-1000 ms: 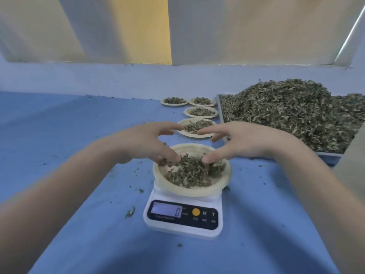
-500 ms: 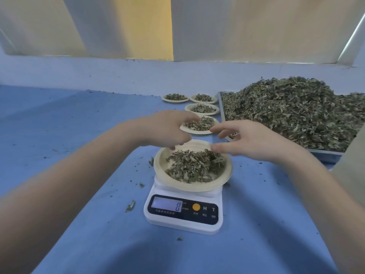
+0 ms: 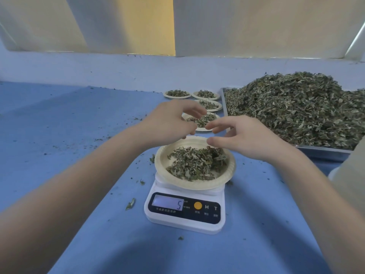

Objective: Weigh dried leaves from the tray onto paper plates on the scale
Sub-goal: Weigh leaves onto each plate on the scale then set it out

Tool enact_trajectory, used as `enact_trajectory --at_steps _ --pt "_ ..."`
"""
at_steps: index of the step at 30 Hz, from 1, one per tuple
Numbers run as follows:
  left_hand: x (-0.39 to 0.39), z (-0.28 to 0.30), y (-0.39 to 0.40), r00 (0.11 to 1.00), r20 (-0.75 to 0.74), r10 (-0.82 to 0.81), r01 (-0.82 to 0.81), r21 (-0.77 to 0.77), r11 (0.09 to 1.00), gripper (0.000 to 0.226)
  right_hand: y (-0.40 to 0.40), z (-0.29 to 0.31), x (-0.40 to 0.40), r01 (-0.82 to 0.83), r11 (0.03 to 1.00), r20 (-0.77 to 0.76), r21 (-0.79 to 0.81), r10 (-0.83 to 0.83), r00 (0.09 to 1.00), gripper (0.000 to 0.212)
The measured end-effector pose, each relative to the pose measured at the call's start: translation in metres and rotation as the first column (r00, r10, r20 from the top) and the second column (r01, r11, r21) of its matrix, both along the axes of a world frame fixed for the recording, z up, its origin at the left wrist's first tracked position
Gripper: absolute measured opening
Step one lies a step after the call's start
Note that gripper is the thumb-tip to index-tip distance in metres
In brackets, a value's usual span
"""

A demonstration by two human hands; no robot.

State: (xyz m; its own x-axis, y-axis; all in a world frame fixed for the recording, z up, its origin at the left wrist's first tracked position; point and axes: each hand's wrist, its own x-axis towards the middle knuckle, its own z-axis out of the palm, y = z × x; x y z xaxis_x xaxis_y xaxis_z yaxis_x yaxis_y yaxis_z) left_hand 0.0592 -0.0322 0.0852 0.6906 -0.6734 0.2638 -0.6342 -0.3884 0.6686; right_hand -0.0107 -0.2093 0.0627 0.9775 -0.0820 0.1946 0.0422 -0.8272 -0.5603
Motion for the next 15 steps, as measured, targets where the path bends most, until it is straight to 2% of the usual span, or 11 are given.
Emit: enact_trajectory --at_steps 5,8,9,11,13,15 --pt "0.001 -0.002 -0.014 1.000 -0.017 -0.020 0.020 -0.019 1.000 0.033 -0.008 -0.001 0.003 0.042 0.999 0.033 -0.010 -0.042 0.999 0.027" --pt "0.003 -0.004 -0.027 1.000 -0.011 -0.008 0.007 -0.044 0.999 0.033 -0.031 -0.003 0.019 0.273 0.950 0.124 -0.151 -0.256 0.959 0.026" --pt "0.004 -0.004 -0.032 1.000 -0.002 -0.012 0.012 -0.049 0.999 0.032 -0.042 -0.004 0.028 0.349 0.916 0.109 -0.196 -0.334 0.936 0.027" --pt "0.006 -0.004 -0.043 1.000 0.005 -0.024 0.025 -0.054 0.998 0.030 -0.062 -0.010 0.049 0.388 0.881 -0.038 -0.272 -0.413 0.910 0.029" --pt "0.009 -0.005 -0.053 1.000 -0.010 -0.020 0.019 -0.058 0.998 0.030 -0.073 -0.021 0.073 0.295 0.886 -0.212 -0.359 -0.385 0.898 0.033" --pt "0.013 -0.007 -0.060 1.000 -0.022 -0.003 0.001 -0.066 0.998 0.030 -0.078 -0.031 0.096 0.217 0.876 -0.290 -0.430 -0.362 0.886 0.037"
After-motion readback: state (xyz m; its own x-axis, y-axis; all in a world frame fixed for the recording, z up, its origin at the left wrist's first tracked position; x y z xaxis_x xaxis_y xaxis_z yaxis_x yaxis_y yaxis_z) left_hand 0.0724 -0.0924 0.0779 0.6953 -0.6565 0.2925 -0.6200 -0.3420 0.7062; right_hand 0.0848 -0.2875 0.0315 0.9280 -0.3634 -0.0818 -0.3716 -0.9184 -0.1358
